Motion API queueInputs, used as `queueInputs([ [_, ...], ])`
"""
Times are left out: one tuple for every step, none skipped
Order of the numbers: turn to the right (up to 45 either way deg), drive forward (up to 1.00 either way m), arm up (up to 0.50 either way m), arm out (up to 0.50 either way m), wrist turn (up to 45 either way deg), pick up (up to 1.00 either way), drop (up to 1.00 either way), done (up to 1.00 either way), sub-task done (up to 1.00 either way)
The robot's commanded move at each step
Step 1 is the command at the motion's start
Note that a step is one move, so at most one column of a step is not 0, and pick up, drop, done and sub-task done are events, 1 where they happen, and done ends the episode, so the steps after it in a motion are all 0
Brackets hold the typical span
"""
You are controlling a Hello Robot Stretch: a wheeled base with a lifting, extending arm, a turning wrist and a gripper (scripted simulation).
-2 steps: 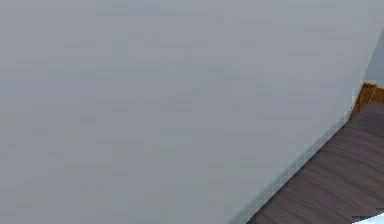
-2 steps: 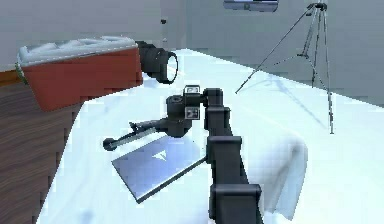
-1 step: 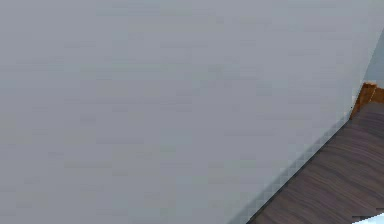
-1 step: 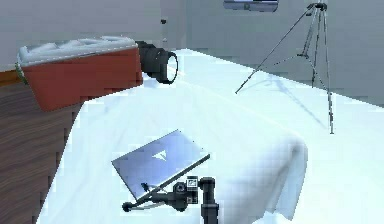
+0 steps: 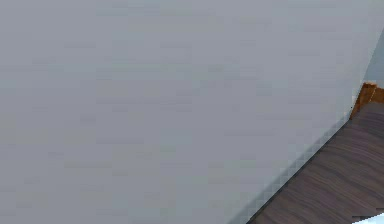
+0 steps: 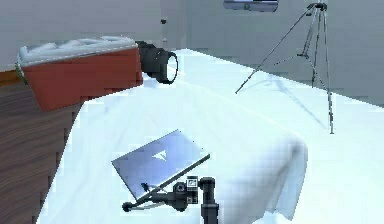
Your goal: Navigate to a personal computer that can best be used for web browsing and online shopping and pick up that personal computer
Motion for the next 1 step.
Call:
queueInputs([
  [0.0, 0.00, 0.10, 0.00, 0.0, 0.00, 0.00, 0.00, 0.00],
])
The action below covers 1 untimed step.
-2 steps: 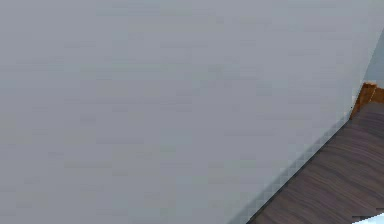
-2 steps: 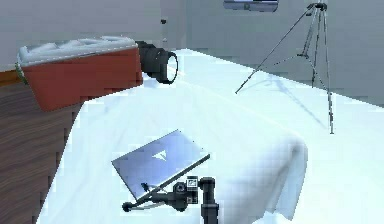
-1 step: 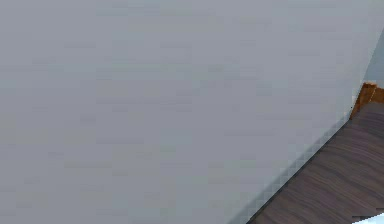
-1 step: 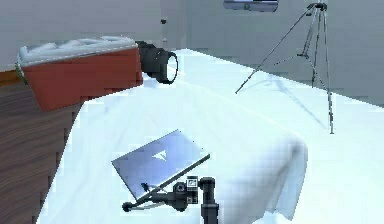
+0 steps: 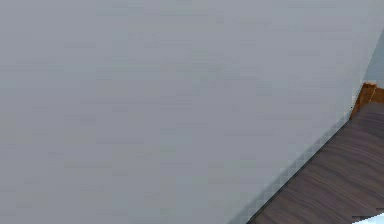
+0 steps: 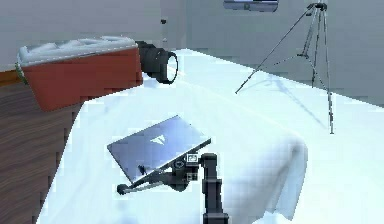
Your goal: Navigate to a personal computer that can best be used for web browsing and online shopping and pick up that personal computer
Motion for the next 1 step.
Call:
queueInputs([
  [0.0, 0.00, 0.00, 0.00, 0.0, 0.00, 0.00, 1.00, 0.00],
])
